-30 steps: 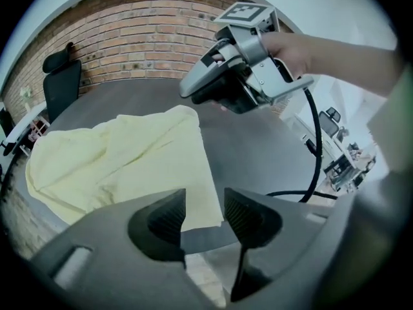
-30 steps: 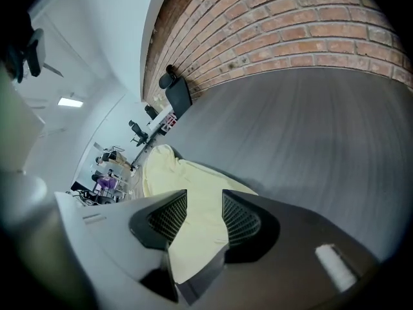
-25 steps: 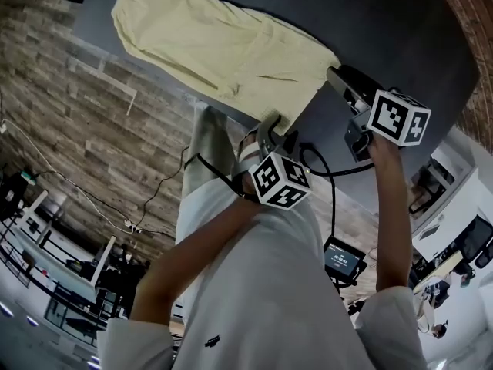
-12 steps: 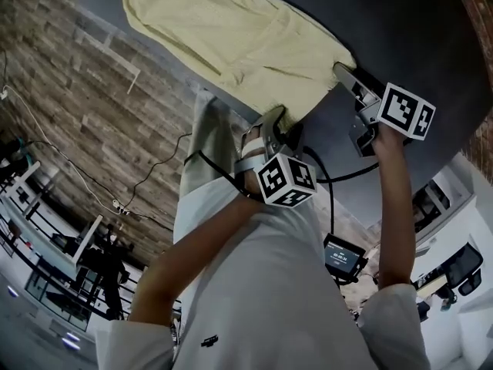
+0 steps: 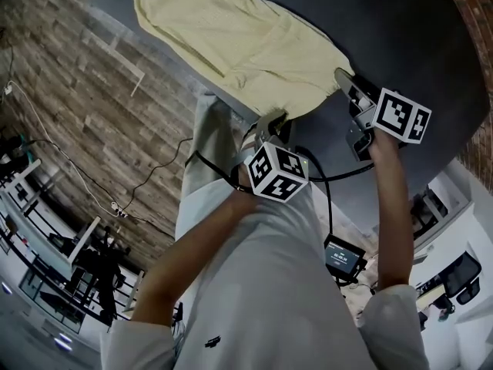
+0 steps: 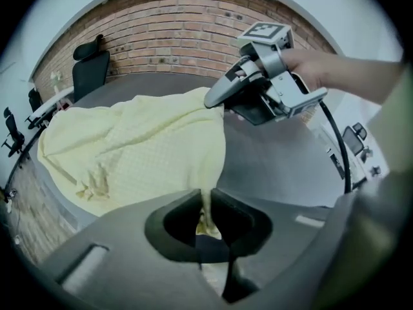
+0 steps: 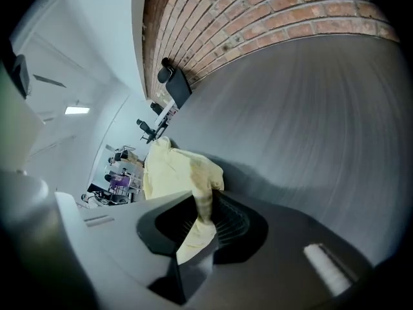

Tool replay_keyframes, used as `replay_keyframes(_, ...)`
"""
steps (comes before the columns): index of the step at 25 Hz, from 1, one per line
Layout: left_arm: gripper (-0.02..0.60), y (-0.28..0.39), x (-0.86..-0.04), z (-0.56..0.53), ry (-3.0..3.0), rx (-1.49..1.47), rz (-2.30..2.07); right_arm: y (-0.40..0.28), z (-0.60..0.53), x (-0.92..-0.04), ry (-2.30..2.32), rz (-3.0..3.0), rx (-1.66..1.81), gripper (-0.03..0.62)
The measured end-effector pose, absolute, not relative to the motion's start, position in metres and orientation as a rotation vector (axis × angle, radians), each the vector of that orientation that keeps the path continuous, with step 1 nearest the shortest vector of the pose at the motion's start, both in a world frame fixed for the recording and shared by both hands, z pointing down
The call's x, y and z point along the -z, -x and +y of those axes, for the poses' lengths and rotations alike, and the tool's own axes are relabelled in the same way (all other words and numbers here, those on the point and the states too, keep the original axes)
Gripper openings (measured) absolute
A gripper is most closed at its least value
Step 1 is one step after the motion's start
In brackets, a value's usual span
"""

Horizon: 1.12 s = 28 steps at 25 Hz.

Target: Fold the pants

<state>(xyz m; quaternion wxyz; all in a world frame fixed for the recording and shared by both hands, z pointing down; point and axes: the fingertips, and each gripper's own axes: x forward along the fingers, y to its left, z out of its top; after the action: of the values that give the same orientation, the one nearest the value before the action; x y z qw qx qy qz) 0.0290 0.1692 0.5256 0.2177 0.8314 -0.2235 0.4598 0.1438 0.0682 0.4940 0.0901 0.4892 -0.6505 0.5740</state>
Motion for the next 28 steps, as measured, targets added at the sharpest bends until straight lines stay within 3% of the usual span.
replay_keyframes(13, 0.038, -0.042, -0.479, 0.203, -2.329, -1.156, -0.423, -0.156, 0.094, -0.458, -1.553, -1.92, -1.655, 0.063)
replay_keyframes(28, 0.038, 0.0, -0.432, 0.161, -2.378, -1.067, -0.431, -0.123, 0.062, -0.418, -1.755, -1.875, -1.621, 0.055)
